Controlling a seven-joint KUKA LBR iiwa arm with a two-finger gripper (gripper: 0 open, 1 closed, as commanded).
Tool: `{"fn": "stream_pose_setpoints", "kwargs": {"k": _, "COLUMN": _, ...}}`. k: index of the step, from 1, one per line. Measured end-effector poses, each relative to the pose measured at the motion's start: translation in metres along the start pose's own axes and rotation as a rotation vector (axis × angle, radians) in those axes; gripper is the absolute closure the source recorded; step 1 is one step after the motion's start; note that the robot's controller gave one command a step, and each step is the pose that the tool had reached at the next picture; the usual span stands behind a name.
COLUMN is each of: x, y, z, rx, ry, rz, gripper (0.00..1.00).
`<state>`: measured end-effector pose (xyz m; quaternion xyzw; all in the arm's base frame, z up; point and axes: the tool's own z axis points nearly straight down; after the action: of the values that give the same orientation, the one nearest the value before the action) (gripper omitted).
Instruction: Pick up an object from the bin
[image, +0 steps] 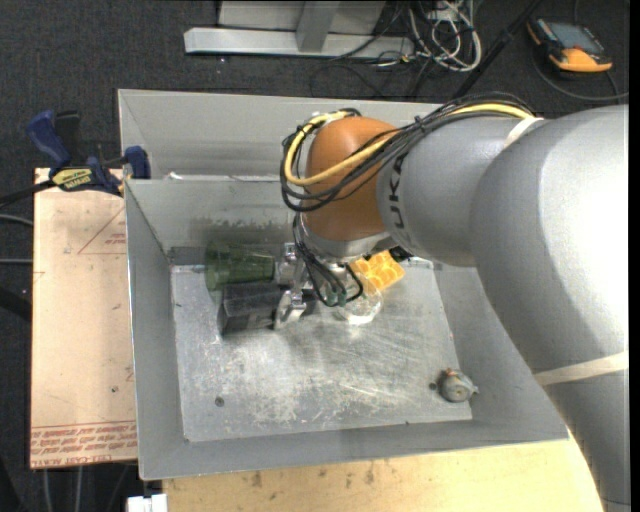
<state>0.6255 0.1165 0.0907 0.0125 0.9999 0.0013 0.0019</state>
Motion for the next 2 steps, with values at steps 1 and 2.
{"fn": "stream_pose_setpoints", "kwargs": {"k": 1, "x": 0.0, "y": 0.0, "z": 0.0, "rx": 0.0, "ry": 0.0, "rz": 0.0, "gripper": 1.0}}
{"fn": "stream_pose_setpoints", "kwargs": {"k": 2, "x": 0.006, "y": 0.009, "z": -0.036, "rx": 0.006, "ry": 0.017, "rz": -0.015, "gripper": 1.0}}
